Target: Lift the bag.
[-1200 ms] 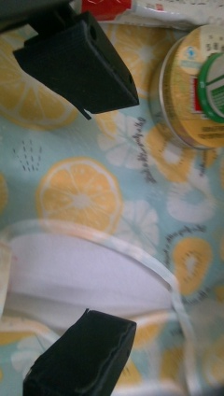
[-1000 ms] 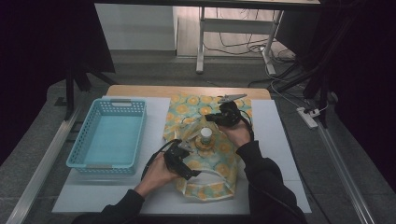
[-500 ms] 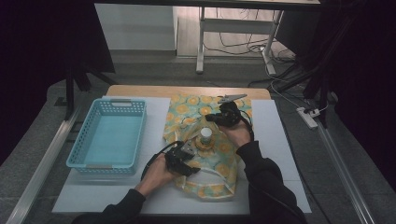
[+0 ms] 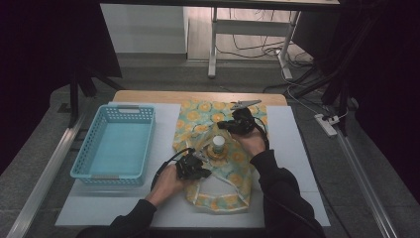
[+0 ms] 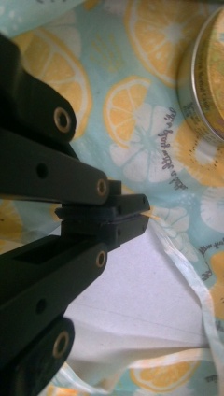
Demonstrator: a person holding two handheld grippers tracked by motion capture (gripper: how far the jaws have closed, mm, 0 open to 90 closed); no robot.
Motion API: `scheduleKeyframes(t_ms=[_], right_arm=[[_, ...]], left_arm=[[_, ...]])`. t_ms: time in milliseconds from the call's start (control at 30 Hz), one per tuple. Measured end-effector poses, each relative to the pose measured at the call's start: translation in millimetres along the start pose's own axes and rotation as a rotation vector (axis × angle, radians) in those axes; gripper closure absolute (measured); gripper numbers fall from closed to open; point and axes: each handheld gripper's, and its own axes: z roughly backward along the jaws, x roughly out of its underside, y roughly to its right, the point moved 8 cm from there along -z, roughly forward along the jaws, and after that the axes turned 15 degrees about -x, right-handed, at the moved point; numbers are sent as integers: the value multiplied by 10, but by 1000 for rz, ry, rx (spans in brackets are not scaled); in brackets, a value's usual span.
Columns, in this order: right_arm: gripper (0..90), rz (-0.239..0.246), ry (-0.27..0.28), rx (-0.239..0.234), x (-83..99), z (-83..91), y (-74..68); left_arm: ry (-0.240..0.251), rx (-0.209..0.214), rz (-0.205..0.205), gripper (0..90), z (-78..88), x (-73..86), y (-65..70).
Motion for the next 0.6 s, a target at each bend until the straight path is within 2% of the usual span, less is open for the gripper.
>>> scheduleKeyframes(t_ms=[200,400,600], right_arm=[[900,0,0,-2,-2,6,4],[900,4,10,-1,-33,52,-8],[900,15,16,0,-102,109,-52]], left_arm=[[0,-4,24,899,28,-18,3],[52,33,91,899,190,-114,-31],[95,62,121,900,350,-202,-75]])
